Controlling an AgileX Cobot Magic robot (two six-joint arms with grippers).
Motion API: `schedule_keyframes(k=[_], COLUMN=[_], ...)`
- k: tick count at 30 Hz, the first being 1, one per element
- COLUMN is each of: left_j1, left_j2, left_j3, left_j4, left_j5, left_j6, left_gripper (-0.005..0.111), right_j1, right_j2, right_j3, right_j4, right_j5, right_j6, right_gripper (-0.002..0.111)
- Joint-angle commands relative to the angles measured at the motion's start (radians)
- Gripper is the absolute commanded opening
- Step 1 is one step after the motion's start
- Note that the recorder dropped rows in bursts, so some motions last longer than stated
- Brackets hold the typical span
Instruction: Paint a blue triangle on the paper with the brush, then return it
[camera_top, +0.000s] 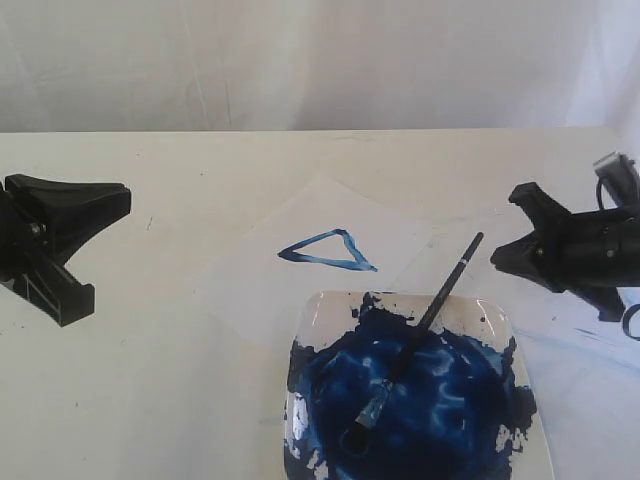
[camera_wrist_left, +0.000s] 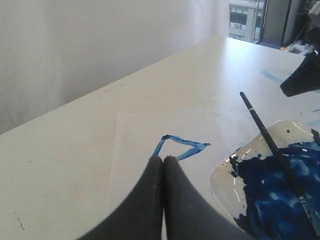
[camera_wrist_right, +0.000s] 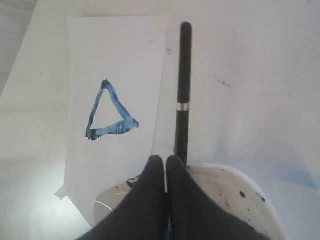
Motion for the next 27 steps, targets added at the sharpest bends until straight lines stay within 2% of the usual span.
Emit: schedule_keyframes(k=[1, 7, 13, 17, 24, 27], left_j1=[-0.005, -0.005, -0.005, -0.005, -0.005, -0.005], left_j2=[-0.002, -0.002, -0.002, -0.002, -0.002, -0.002], left_j3=[0.006, 0.006, 0.006, 0.006, 0.006, 0.006], left_j4=[0.002, 0.002, 0.004, 0.004, 0.011, 0.011], left_j5=[-0.007, -0.004, 0.013, 0.041, 0.220, 0.227], left_j6=[-0.004, -0.004, -0.004, -0.004, -0.004, -0.004], left_gripper=[0.000, 0.000, 0.000, 0.000, 0.000, 0.000], right_j1=[-0.014, -0.012, -0.014, -0.014, -0.014, -0.014], right_j2=[-0.111, -0.302, -0.532, -0.605, -0.677, -0.682], right_j3=[-0.003, 0.022, 0.091, 0.091, 0.091, 0.091], right_j4=[-0.073, -0.154, -0.121, -0.123, -0.124, -0.124], right_j5=[0.009, -0.010, -0.158, -0.137, -0.133, -0.133], right_j6=[-0.124, -0.270, -0.270, -0.270, -0.270, -0.270], right_gripper=[0.000, 0.000, 0.000, 0.000, 0.000, 0.000])
